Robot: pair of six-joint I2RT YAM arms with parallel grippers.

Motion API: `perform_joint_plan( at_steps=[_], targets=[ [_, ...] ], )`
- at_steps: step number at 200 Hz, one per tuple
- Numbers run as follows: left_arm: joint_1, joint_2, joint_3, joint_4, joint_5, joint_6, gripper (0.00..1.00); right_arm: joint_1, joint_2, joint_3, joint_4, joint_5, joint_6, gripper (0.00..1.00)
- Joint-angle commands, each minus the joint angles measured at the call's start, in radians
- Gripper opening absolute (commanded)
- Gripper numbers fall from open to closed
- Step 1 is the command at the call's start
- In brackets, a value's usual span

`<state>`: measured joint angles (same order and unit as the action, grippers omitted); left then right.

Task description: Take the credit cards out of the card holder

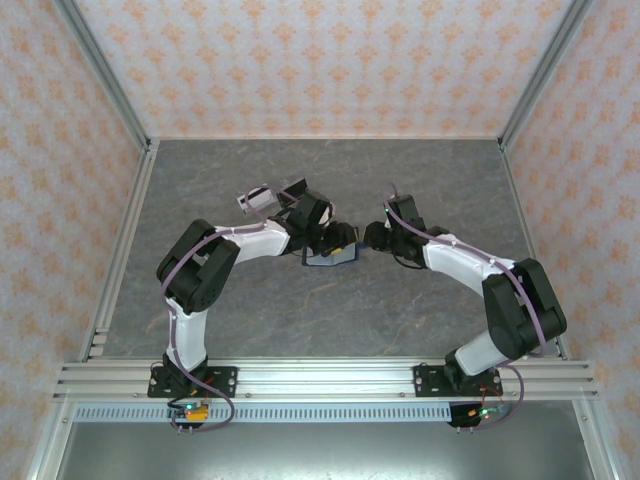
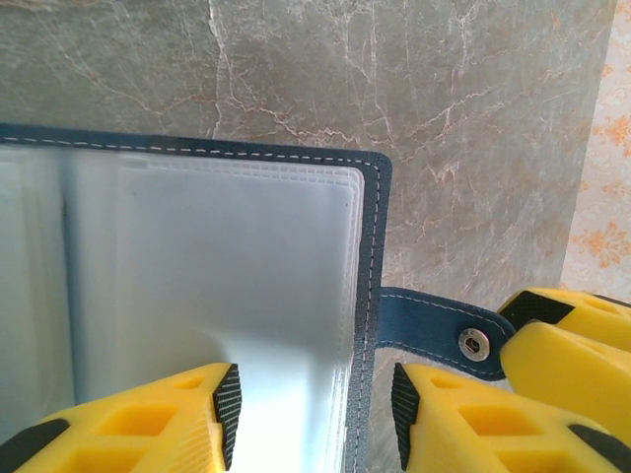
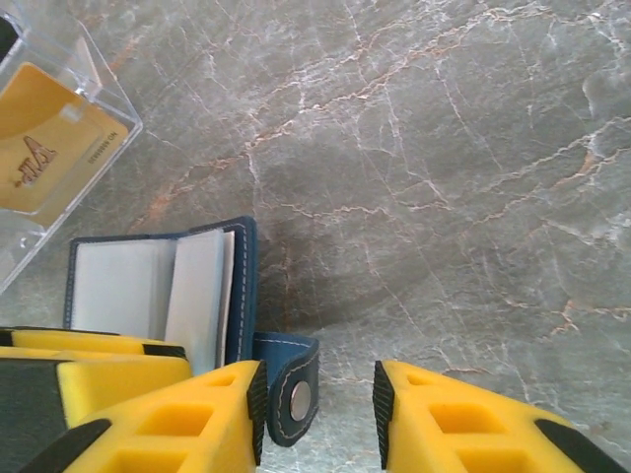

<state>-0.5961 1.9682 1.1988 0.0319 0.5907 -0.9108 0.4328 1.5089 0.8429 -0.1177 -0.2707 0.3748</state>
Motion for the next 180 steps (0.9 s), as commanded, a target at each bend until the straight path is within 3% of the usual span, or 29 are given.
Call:
perform_joint_plan(
  at_steps=[1, 36, 60, 110, 143, 180],
  targets=[
    [-0.008, 0.025, -0.025, -0.008, -0.016, 0.013, 0.45, -0.005, -0.036, -0.019, 0.047, 0.009, 0.023, 0.36],
    [-0.008, 0.038, -0.035, 0.01, -0.012, 0.009, 0.43, -0.005, -0.063, -0.029, 0.054, 0.034, 0.027, 0.39],
    [-0.008, 0.042, -0.024, -0.015, -0.031, 0.028, 0.35, -0.005, -0.065, -0.017, 0.051, 0.019, 0.031, 0.38],
    [-0.009, 0.002, -0.027, -0.019, -0.036, 0.037, 0.16, 0.01, 0.005, 0.078, -0.02, -0.096, 0.055, 0.21],
    [-0.008, -0.046, -0.013, -0.096, -0.051, 0.087, 0.0, 0.013, 0.123, 0.188, -0.115, -0.243, 0.01, 0.15],
    [-0.002, -0.085, -0.032, -0.152, -0.08, 0.105, 0.0, 0.016, 0.231, 0.257, -0.183, -0.255, 0.016, 0.14]
  ],
)
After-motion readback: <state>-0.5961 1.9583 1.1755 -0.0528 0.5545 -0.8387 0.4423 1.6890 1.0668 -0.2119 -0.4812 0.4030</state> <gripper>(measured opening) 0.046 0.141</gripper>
